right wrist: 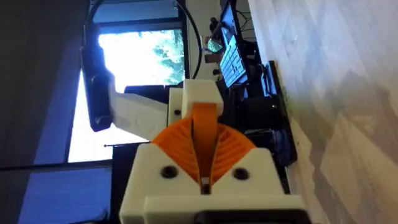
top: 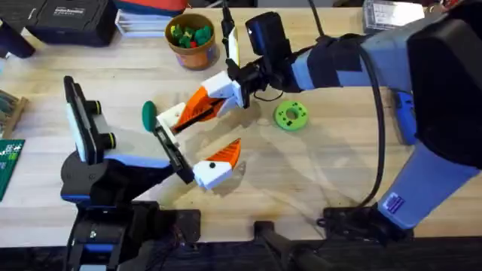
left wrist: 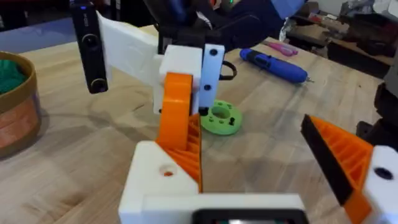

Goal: Pick up the gripper from the table and insert it into the empty holder that is missing its gripper. Then pick up a screw, insert it into the mounting hole, and use the screwdriver to tighten it. Finally, clean up the table by picking up the vegetable and placing it into the bucket.

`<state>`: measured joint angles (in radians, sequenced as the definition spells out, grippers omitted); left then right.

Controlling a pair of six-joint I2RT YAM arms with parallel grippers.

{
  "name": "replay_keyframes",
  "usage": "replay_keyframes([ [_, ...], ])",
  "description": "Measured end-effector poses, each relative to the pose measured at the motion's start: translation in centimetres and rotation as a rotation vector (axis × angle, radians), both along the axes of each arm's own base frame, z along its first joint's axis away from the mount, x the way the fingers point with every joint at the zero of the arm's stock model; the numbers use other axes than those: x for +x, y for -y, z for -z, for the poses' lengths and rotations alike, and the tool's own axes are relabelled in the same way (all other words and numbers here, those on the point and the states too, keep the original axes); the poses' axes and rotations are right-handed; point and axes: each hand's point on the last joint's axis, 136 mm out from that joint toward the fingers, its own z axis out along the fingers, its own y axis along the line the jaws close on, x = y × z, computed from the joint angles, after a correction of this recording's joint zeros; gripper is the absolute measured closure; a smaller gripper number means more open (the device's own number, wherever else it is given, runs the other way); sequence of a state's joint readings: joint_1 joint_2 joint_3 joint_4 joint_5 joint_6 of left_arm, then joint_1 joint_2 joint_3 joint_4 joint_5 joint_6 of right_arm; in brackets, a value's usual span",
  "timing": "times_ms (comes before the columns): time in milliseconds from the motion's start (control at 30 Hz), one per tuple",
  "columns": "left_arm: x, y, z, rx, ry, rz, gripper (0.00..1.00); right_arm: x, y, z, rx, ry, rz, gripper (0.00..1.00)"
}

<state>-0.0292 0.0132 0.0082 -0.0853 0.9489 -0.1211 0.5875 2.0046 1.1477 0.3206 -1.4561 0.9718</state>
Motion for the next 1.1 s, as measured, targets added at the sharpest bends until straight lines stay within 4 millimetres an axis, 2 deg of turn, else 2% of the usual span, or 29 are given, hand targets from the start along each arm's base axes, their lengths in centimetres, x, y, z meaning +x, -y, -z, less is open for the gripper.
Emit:
replay_keyframes([
  [100,0.0,0.0,0.0,0.001,0.002,0.001,0.015,0.0,0.1,-0.1,0.006,0.003,-0.003,0.925],
  [300,-0.4,0.3,0.0,0.006,0.012,0.027,0.015,0.1,0.2,0.0,0.019,0.026,-0.001,0.802],
  [500,-0.5,0.4,0.0,0.008,0.017,0.038,0.014,0.3,0.5,0.0,0.031,0.031,-0.004,0.763],
  [567,-0.6,0.4,-0.1,0.011,0.024,0.042,0.014,0.4,0.6,0.1,0.033,0.03,-0.003,0.668],
  [633,-0.8,0.6,-0.1,0.011,0.025,0.059,0.014,0.6,0.8,0.2,0.031,0.03,0.004,0.514],
  [800,-1.5,1.0,0.0,0.011,0.026,0.1,0.014,1.3,1.1,0.4,0.027,0.034,0.025,0.23],
  [833,-1.5,1.0,0.0,0.011,0.027,0.102,0.014,1.3,1.1,0.4,0.025,0.032,0.028,0.108],
  [867,-1.5,1.0,0.0,0.011,0.027,0.103,0.014,1.4,1.1,0.4,0.026,0.036,0.03,0.035],
  [1100,-1.6,1.1,-0.1,0.01,0.027,0.108,0.014,2.3,0.7,0.7,0.044,0.133,0.071,0.008],
])
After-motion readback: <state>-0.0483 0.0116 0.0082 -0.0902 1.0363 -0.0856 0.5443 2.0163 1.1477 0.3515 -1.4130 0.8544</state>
